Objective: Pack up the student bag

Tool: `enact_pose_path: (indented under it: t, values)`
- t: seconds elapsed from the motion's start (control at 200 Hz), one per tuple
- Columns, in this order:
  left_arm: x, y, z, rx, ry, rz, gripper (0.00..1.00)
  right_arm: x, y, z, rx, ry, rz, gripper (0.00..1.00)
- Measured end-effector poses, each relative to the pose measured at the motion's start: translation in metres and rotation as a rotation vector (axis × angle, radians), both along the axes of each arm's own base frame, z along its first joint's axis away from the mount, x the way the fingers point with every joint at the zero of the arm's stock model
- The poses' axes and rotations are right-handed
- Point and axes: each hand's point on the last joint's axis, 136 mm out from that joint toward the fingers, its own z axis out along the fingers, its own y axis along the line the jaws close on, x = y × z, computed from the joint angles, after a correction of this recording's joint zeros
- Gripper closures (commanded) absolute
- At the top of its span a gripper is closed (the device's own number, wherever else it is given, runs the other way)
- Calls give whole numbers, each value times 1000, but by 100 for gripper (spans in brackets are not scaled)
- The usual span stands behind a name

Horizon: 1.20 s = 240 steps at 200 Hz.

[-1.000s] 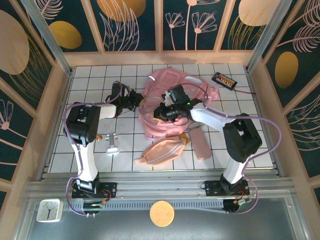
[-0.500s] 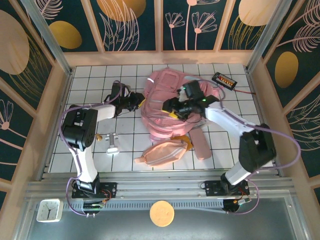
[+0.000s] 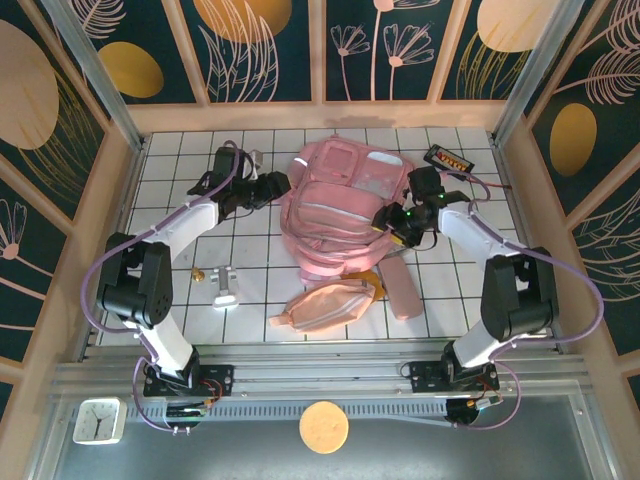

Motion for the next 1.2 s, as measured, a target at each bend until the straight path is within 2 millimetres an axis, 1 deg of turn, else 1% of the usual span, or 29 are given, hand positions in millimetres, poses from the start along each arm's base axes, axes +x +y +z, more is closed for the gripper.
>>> enact_pose_path:
  t: [0.1,0.275,0.485,0.626,0.731,0.846,0.956,1.086,1.201]
  values:
    - [-9,0,-6,38,12,-28,44,8,-7,-9,-30,9,7,41]
    - [-17,0,-7,84,11,-55,44,25,-9,-13,-57,4,28,41]
    - [-19,1,-8,103,6,-61,44,41,-7,-11,-74,-12,45,49]
    - [-18,3,-9,113,3,-54,44,50,-7,-13,-99,-9,50,50]
    - [-18,4,-10,120,3,-54,44,57,-7,-6,-135,-30,45,46]
    - [-20,5,-11,126,5,-52,44,69,-3,11,-149,-83,42,44]
    - [-22,7,-13,134,8,-47,44,67,7,17,-141,-97,56,44]
    - [-24,9,-16,143,12,-39,44,60,24,17,-124,-87,82,44]
    - [-25,11,-14,143,8,-37,44,58,29,12,-118,-72,88,44]
